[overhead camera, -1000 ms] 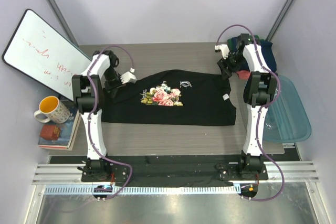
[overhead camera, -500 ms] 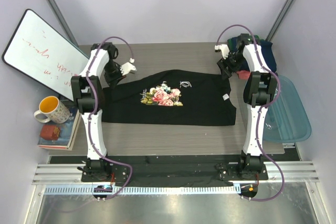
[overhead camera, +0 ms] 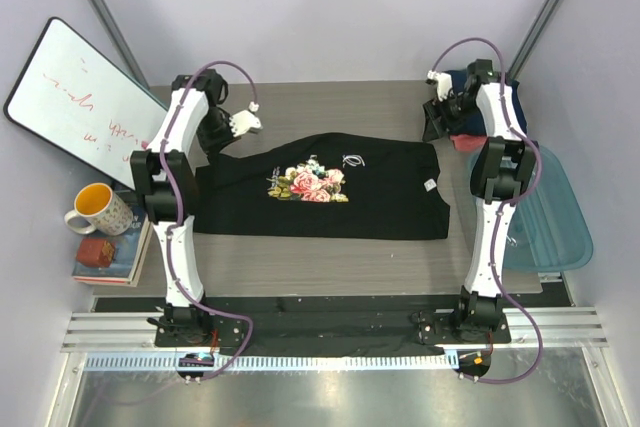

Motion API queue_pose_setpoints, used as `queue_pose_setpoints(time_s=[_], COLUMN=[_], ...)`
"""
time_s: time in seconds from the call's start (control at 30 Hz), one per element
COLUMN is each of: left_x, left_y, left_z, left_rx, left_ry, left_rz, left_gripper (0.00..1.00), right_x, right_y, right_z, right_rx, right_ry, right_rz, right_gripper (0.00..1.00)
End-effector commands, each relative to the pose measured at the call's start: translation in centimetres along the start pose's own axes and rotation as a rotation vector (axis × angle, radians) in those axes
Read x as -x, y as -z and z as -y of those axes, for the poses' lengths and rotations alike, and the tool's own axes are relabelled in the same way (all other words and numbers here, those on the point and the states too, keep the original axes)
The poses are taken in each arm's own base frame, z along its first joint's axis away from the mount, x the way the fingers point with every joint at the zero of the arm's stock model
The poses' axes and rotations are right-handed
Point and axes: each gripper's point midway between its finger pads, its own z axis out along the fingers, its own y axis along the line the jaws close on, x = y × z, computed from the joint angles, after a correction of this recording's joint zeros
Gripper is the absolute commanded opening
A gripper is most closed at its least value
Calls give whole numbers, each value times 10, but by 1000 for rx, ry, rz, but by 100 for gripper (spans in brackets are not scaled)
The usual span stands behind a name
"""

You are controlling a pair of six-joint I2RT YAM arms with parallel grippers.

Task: Fold and stack the t-shirts
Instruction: Grap the side of the flattened tshirt furthest away from the robot with both arms

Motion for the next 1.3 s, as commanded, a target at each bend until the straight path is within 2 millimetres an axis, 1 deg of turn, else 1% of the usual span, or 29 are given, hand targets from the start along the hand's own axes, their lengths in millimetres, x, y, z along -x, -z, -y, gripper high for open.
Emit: queue_pose_setpoints(time_s=[0.0, 0.03, 0.1, 0.13, 0.2, 0.23, 0.27, 0.37, 0.47, 0.5, 0.53, 0.57, 0.6, 0.63, 0.7, 0.8, 0.9, 1.0, 1.03, 1.1, 1.13, 1.27], left_x=[-2, 1, -6, -2, -5, 0, 2, 10, 20, 22, 27, 30, 35, 40, 46, 57, 61, 65, 65, 66, 67, 69], left_y=[30, 35, 42, 45, 66, 72, 85, 105, 118, 123, 118, 120, 128, 120, 119, 108, 103, 100, 99, 98, 97, 97], left_z=[-12, -21, -36, -55, -78, -93, -102, -119, -129, -132, -130, -130, -133, -129, -127, -119, -115, -112, -111, -110, -109, -109], left_rx=[115, 165, 256, 349, 511, 593, 659, 764, 838, 863, 864, 876, 915, 904, 907, 889, 880, 874, 872, 868, 868, 867], left_ry=[-16, -10, 12, 22, 55, 62, 73, 95, 102, 103, 88, 80, 77, 61, 29, -14, -27, -38, -40, -49, -53, -54], left_rz=[-16, -3, -45, -30, -39, -14, 4, 40, 71, 78, 76, 81, 102, 101, 107, 99, 93, 96, 93, 90, 89, 91], left_gripper=[0, 0, 0, 0, 0, 0, 0, 0, 0, 0, 0, 0, 0, 0, 0, 0, 0, 0, 0, 0, 0, 0], right_x=[4, 4, 1, 0, -1, -2, -2, -5, -6, -6, -7, -7, -6, -7, -7, -5, -5, -5, -5, -7, -8, -8], right_y=[-12, -14, -19, -20, -24, -26, -27, -30, -34, -35, -36, -37, -37, -39, -41, -46, -53, -58, -59, -60, -61, -61], right_z=[-11, -14, -19, -22, -24, -25, -25, -26, -26, -27, -27, -26, -26, -25, -24, -22, -21, -20, -20, -19, -19, -18], right_rx=[111, 136, 170, 192, 211, 216, 221, 230, 239, 246, 249, 251, 254, 254, 257, 262, 264, 267, 267, 267, 268, 259], right_ry=[-96, -110, -131, -137, -147, -148, -152, -161, -166, -172, -175, -175, -178, -180, -187, -200, -202, -205, -203, -209, -211, -206], right_rz=[68, 80, 82, 88, 90, 88, 89, 85, 84, 87, 88, 90, 92, 91, 94, 107, 108, 108, 109, 106, 104, 99], right_gripper=[75, 75, 74, 74, 74, 74, 74, 73, 72, 72, 71, 70, 69, 69, 68, 67, 64, 58, 54, 50, 47, 40])
